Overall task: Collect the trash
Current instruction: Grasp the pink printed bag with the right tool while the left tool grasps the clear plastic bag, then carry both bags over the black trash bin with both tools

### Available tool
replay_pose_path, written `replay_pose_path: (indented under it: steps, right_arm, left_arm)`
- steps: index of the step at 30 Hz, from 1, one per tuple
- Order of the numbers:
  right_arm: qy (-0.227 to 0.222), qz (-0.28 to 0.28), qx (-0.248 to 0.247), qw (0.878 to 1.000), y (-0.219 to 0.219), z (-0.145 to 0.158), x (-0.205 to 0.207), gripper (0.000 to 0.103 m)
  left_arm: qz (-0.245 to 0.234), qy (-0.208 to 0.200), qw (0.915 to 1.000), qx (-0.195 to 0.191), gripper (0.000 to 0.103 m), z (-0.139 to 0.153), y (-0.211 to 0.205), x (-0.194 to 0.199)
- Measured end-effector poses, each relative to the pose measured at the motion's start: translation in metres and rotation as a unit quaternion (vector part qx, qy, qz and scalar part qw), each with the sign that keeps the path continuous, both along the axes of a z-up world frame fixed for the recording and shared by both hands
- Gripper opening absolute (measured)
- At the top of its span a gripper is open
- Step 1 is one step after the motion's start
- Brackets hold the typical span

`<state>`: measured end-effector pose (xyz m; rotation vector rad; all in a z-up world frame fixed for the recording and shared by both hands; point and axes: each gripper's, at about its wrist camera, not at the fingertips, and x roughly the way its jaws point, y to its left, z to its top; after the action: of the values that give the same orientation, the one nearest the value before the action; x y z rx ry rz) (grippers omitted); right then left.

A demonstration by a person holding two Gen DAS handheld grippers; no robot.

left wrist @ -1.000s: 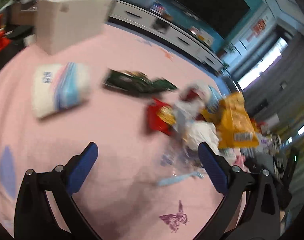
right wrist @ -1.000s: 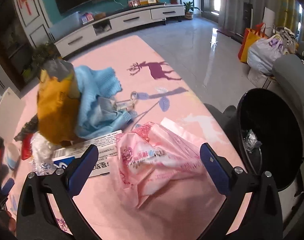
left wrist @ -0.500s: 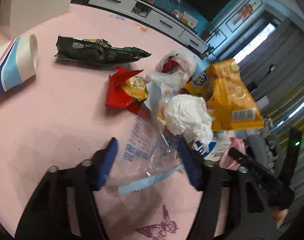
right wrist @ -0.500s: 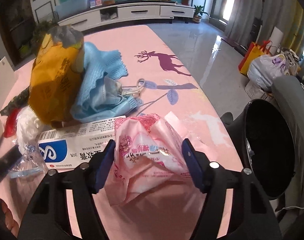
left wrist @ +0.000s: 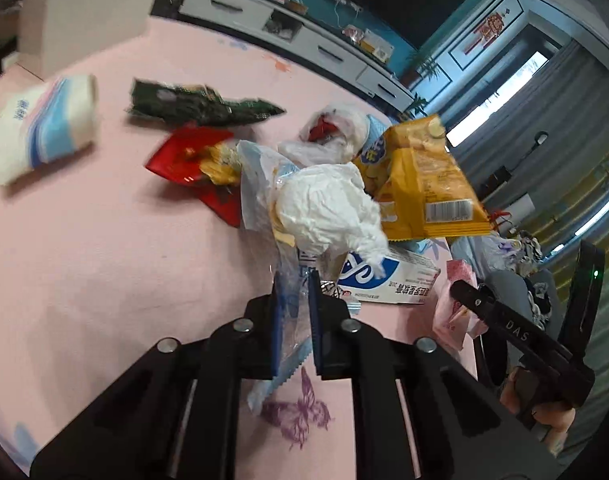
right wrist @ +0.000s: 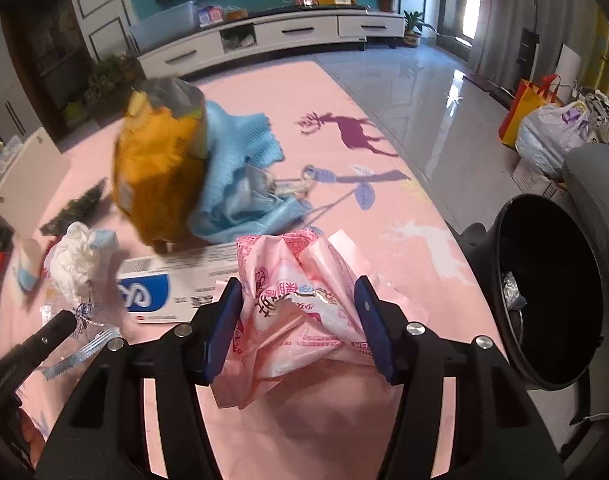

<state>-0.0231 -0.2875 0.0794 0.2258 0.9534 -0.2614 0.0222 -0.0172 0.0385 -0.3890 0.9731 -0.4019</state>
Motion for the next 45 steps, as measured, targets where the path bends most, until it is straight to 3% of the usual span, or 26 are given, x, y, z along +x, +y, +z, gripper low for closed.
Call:
replay_pose_path:
  steps: [3,6,9,12,16,24,30,38,45]
  right_arm:
    - [-0.017,0.009,0.004,1.000,0.006,0.010,-0.005,0.058]
    - [-0.031,0.019,0.001,0.999,0.012,0.020,-0.009,0.058]
    - [-0.042,0.030,-0.003,0.999,0.020,0.027,-0.011,0.058]
    - [-0.045,0.035,-0.009,0.998,0.025,0.029,-0.012,0.058]
    - [-0.042,0.039,-0.015,0.998,0.027,0.028,-0.012,0.058]
    - [-0.041,0.037,-0.015,0.998,0.027,0.027,-0.011,0.058]
    - [-0.042,0.037,-0.014,0.998,0.026,0.028,-0.013,0.058]
    - [-0.061,0.072,0.019,0.995,0.038,0.037,-0.016,0.058]
    - [-0.062,0.089,0.011,0.994,0.051,0.039,-0.016,0.058]
  left_arm:
    - [0.004,-0.017,0.9997,0.019,0.012,0.016,0.004,-0.010]
    - [0.029,-0.079,0.9920,0.094,0.013,0.044,0.004,-0.026]
    - [0.040,-0.103,0.9830,0.147,0.013,0.054,0.002,-0.033]
    - [0.038,-0.077,0.9864,0.141,0.013,0.050,0.008,-0.029]
    - [0.042,-0.100,0.9789,0.173,0.013,0.058,0.006,-0.038]
    - [0.026,-0.100,0.9847,0.140,0.013,0.069,0.010,-0.047]
    - [0.034,-0.132,0.9750,0.176,0.014,0.083,0.006,-0.057]
    - [-0.023,-0.079,0.9780,0.191,0.014,0.054,-0.014,-0.045]
    - [-0.043,-0.084,0.9781,0.186,0.014,0.052,-0.026,-0.052]
